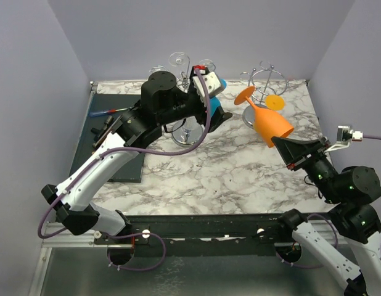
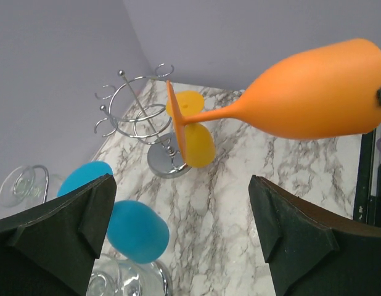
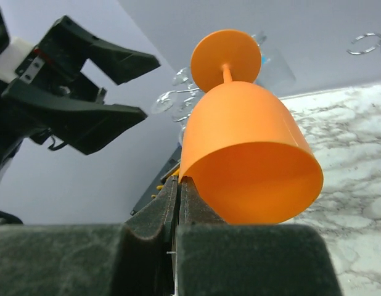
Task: Place the wine glass upside down on the wine glass rack
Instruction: Turn the wine glass upside down at the wine rack.
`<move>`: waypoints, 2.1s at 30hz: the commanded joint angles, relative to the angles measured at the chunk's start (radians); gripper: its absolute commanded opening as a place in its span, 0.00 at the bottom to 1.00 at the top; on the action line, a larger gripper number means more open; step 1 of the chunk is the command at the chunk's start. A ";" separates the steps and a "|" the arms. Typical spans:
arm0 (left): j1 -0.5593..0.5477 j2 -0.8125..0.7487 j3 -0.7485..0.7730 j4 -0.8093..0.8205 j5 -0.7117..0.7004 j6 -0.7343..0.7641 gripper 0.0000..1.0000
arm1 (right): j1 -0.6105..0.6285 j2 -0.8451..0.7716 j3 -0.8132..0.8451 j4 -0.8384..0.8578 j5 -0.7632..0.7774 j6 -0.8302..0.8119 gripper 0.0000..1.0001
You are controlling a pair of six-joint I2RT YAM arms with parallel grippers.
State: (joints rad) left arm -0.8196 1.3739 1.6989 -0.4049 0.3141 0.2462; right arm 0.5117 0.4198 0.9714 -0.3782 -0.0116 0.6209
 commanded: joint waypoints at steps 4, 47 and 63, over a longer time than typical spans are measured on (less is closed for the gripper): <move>-0.015 0.077 0.089 0.028 0.053 -0.074 0.95 | 0.007 0.027 0.011 0.182 -0.182 -0.021 0.00; -0.065 -0.433 -0.487 0.124 0.163 1.251 0.00 | 0.007 0.376 0.344 -0.172 -0.590 0.067 0.78; -0.073 -0.545 -0.676 0.124 0.262 1.535 0.00 | 0.006 0.612 0.225 0.202 -0.872 0.297 0.64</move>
State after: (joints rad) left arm -0.8860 0.8291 1.0313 -0.2939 0.5201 1.7111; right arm 0.5179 1.0363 1.2251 -0.2840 -0.7898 0.8589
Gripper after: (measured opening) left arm 0.047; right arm 0.651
